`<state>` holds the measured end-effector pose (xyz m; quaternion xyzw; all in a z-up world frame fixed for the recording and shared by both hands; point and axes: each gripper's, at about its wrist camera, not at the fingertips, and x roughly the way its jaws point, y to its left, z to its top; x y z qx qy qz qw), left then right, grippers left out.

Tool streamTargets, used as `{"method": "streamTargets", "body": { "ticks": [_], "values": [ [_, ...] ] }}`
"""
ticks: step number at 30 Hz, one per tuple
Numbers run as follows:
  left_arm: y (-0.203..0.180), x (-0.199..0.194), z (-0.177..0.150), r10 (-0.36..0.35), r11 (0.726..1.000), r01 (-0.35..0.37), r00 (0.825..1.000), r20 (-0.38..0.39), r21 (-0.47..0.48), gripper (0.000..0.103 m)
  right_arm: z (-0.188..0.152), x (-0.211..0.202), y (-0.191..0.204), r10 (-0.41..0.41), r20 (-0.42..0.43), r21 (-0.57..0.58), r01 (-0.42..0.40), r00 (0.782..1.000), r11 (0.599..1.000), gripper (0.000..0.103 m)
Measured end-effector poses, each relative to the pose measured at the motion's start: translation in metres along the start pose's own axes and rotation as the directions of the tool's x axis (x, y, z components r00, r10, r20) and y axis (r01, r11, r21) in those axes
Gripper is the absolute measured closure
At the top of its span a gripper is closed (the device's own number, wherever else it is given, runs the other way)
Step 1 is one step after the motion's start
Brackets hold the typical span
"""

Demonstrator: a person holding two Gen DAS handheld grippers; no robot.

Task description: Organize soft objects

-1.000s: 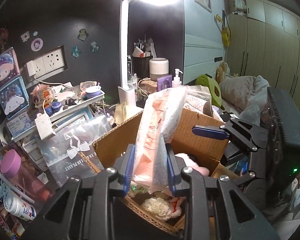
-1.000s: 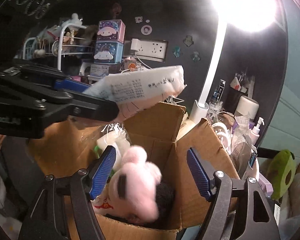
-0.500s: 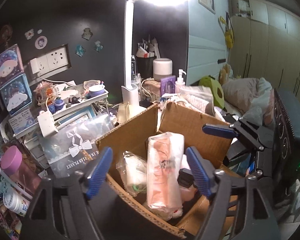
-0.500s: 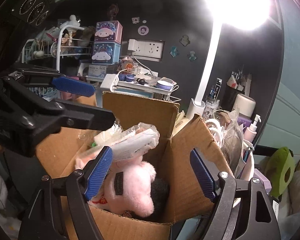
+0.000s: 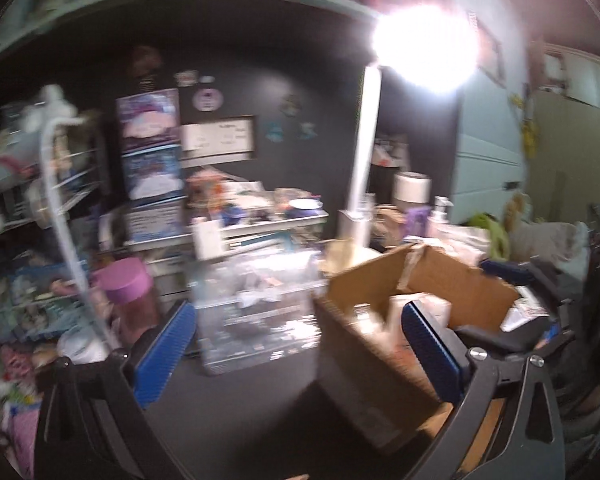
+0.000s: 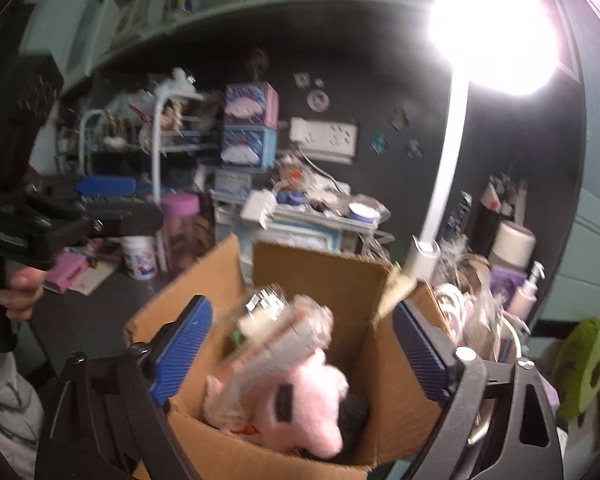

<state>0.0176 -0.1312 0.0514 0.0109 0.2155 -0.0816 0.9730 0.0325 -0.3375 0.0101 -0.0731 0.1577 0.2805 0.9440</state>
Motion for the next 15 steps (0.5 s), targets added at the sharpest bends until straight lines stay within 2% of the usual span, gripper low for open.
{"method": "streamTargets", "body": {
  "ticks": [2,4,6,10,15],
  "values": [
    [0.010,-0.003,-0.006,0.062,0.998,-0.062,0.998,-0.003,-0.020,0.001,0.003,-0.003,0.000,0.035,0.043,0.003,-0.036,0.998,0.999,0.000],
    [0.020,-0.004,-0.012,0.097,0.994,-0.097,0.995,-0.012,-0.045,0.001,0.004,-0.005,0.000,0.076,0.072,0.012,-0.077,0.994,0.997,0.000],
    [0.029,-0.004,-0.018,0.111,0.991,-0.112,0.994,-0.022,-0.067,0.001,0.004,-0.005,0.000,0.114,0.093,0.030,-0.117,0.989,0.993,0.000],
    [0.038,-0.006,-0.024,0.140,0.987,-0.142,0.990,-0.023,-0.074,0.001,0.004,-0.005,0.001,0.123,0.107,0.042,-0.128,0.987,0.991,0.000],
    [0.041,-0.006,-0.025,0.141,0.987,-0.142,0.990,-0.024,-0.079,0.001,0.003,-0.004,0.003,0.126,0.101,0.044,-0.131,0.987,0.990,0.000]
  ]
}}
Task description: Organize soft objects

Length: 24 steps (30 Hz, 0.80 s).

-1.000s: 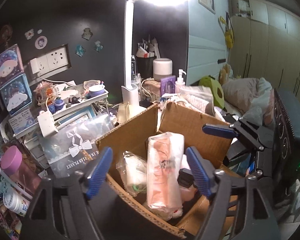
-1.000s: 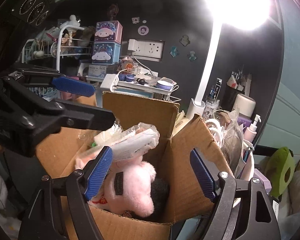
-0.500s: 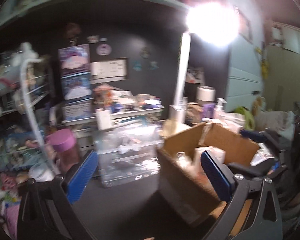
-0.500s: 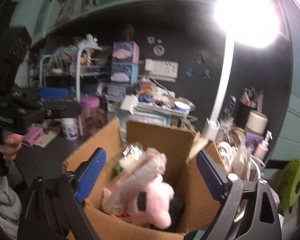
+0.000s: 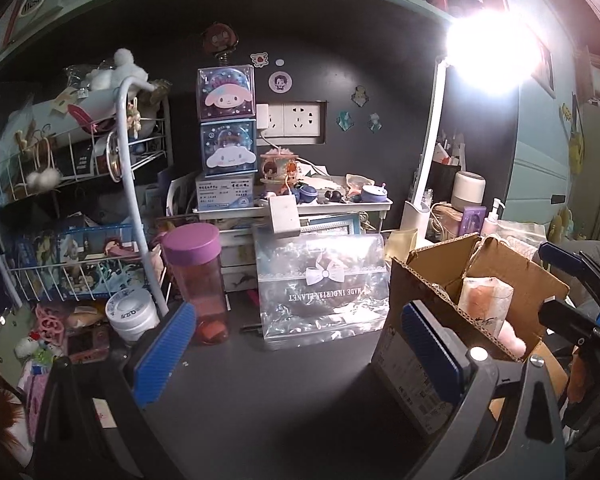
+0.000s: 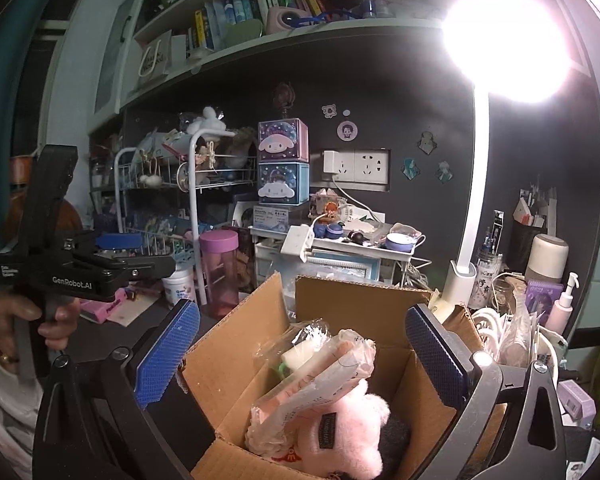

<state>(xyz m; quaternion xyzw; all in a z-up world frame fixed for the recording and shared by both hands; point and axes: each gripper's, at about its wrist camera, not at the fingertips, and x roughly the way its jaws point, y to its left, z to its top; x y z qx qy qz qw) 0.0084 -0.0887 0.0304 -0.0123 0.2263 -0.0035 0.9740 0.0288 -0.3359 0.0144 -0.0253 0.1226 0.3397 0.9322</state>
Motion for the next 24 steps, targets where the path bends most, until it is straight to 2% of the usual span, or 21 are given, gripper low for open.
{"method": "streamTargets", "body": {
  "ticks": [24],
  "values": [
    [0.0020,-0.0001,-0.0022,0.020,1.000,-0.020,1.000,0.004,0.011,0.001,0.0006,0.0024,-0.0007,0.007,0.000,0.007,-0.007,1.000,1.000,0.000]
  ]
}}
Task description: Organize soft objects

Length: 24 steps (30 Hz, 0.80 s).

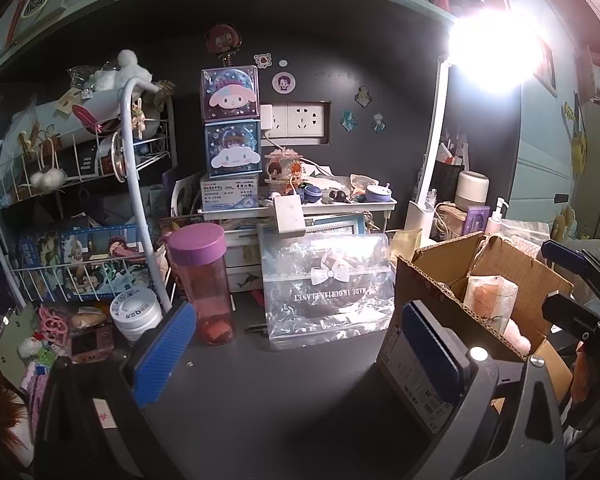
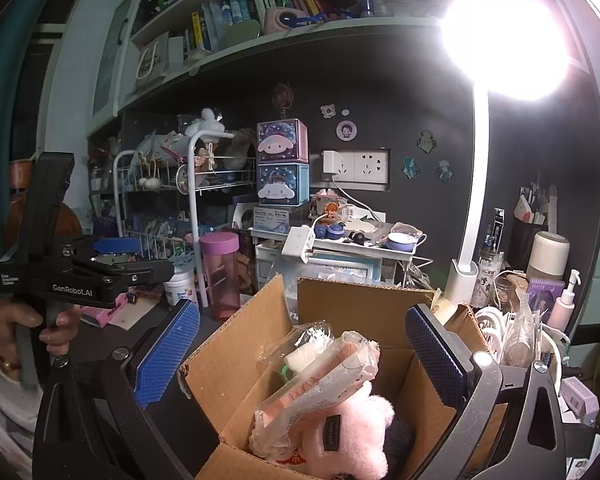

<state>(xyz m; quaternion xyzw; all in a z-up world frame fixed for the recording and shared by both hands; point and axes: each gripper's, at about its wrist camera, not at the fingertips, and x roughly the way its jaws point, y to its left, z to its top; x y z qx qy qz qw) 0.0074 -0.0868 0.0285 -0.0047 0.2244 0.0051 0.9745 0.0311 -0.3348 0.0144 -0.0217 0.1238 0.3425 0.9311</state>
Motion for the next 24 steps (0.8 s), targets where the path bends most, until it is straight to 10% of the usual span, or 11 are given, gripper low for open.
{"method": "streamTargets", "body": {
  "ticks": [24],
  "values": [
    [0.0000,0.0017,-0.0004,0.003,1.000,-0.003,1.000,-0.001,0.000,0.001,0.0003,0.0021,0.0053,-0.006,0.002,0.011,0.006,1.000,1.000,0.000]
  ]
}}
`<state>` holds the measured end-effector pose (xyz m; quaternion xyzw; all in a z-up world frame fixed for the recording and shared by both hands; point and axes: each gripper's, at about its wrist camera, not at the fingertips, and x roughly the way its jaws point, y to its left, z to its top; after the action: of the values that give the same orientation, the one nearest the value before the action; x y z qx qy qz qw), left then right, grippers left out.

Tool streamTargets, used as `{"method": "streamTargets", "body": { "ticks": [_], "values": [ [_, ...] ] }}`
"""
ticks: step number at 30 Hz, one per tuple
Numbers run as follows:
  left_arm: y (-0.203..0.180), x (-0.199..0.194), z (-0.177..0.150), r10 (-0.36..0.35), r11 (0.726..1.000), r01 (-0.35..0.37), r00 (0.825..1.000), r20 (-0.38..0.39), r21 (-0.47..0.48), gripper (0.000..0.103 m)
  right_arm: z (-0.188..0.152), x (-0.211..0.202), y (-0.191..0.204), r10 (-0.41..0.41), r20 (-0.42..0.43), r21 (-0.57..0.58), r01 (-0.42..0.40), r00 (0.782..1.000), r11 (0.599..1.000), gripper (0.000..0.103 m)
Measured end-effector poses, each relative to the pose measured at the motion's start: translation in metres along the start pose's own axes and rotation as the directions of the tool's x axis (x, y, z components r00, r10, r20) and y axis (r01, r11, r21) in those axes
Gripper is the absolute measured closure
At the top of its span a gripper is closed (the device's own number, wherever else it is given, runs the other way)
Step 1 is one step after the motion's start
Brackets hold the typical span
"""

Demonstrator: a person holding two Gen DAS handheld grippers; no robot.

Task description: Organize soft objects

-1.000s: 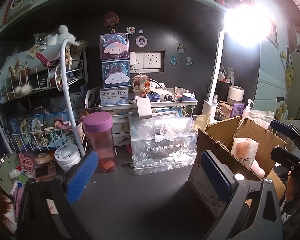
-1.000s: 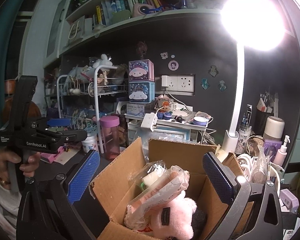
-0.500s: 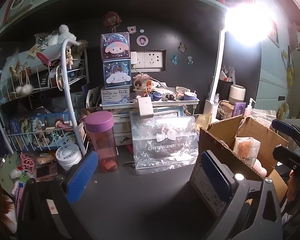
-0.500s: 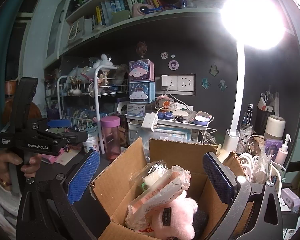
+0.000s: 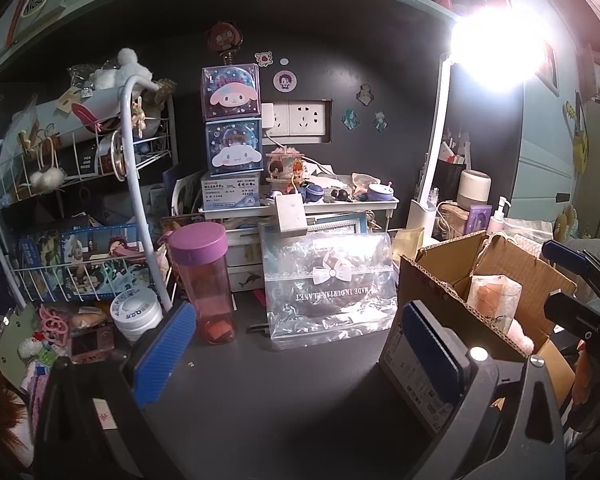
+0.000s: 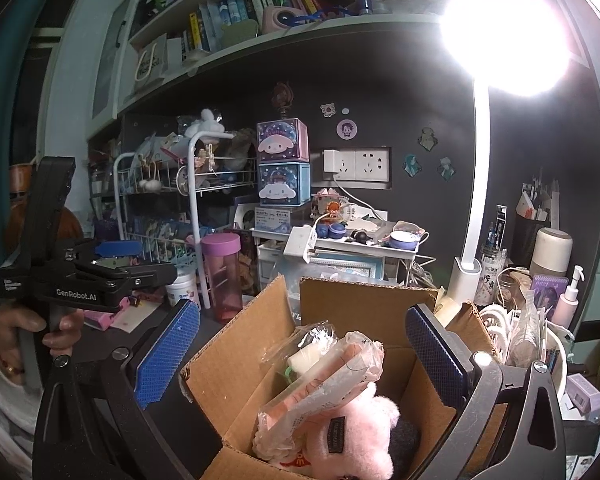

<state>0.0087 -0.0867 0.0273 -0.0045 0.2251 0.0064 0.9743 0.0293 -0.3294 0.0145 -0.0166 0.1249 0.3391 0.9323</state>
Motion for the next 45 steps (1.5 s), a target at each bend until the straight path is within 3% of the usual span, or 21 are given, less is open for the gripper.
{"method": "streamTargets", "body": {
  "ticks": [45],
  "values": [
    [0.000,0.000,0.000,-0.005,1.000,0.005,1.000,0.006,-0.003,0.001,0.005,-0.003,0.010,-0.027,0.015,0.026,0.026,1.000,0.999,0.000]
  ]
}}
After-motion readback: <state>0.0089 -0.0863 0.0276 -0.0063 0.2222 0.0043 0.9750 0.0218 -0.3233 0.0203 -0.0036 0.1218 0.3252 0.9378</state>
